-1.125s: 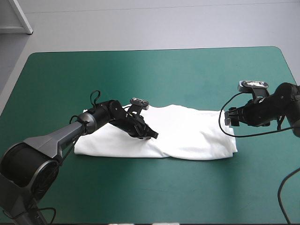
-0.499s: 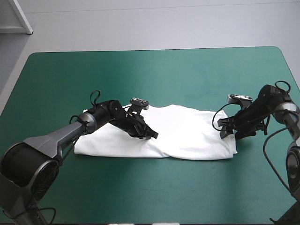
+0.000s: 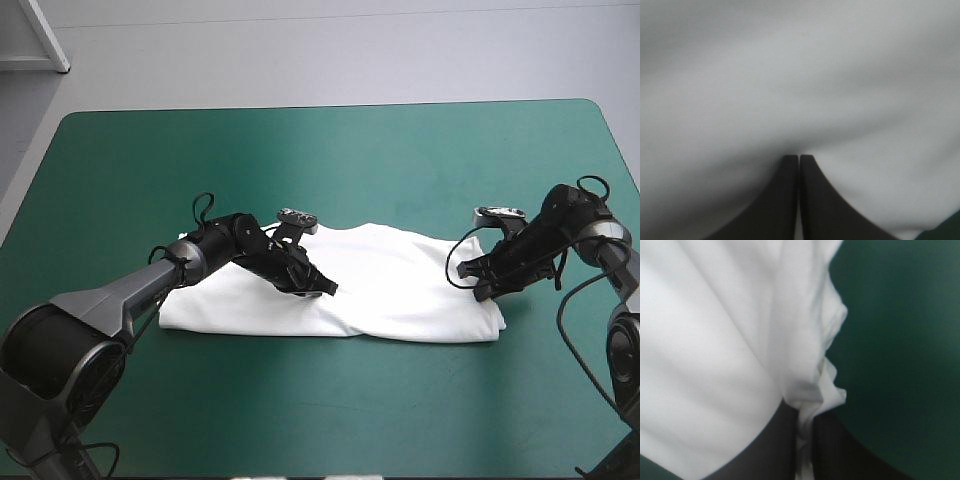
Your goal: Fold the cloth
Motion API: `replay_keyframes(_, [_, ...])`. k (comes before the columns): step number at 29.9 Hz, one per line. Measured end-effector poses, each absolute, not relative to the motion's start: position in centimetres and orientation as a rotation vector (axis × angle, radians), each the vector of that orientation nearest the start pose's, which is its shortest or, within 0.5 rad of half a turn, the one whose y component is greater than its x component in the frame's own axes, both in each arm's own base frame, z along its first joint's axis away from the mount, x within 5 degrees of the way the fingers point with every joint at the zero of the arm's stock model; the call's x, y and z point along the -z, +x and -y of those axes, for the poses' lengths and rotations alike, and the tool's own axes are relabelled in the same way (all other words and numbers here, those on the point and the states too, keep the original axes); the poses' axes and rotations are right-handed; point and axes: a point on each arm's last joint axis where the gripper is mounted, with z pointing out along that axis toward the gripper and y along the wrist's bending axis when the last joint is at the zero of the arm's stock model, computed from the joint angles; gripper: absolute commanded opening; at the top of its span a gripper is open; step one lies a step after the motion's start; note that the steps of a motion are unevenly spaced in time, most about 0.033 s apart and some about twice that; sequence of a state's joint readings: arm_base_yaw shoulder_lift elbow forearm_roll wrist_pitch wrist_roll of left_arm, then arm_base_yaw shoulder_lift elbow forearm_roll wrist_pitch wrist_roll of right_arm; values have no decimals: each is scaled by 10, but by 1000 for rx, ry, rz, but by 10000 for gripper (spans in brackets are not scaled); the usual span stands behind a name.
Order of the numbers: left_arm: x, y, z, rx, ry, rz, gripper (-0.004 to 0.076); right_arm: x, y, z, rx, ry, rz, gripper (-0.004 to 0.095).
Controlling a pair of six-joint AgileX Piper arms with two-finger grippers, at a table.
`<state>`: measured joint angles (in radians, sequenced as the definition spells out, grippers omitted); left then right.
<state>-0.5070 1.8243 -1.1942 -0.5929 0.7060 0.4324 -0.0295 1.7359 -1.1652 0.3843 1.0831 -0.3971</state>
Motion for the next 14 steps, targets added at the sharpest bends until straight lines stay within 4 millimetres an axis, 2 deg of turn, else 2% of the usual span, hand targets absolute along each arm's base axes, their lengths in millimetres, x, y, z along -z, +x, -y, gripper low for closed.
replay_keyframes(4, [-198, 306, 208, 658, 746, -2673, 19, -224, 319, -30, -491, -347, -2979, -12])
replay_keyframes(10, [-204, 305, 208, 642, 768, -2650, 19, -263, 324, -48, -514, -416, -2851, -12])
replay_keyframes(14, [-226, 303, 202, 515, 861, -2606, 19, -280, 330, -60, -541, -450, -2795, -12])
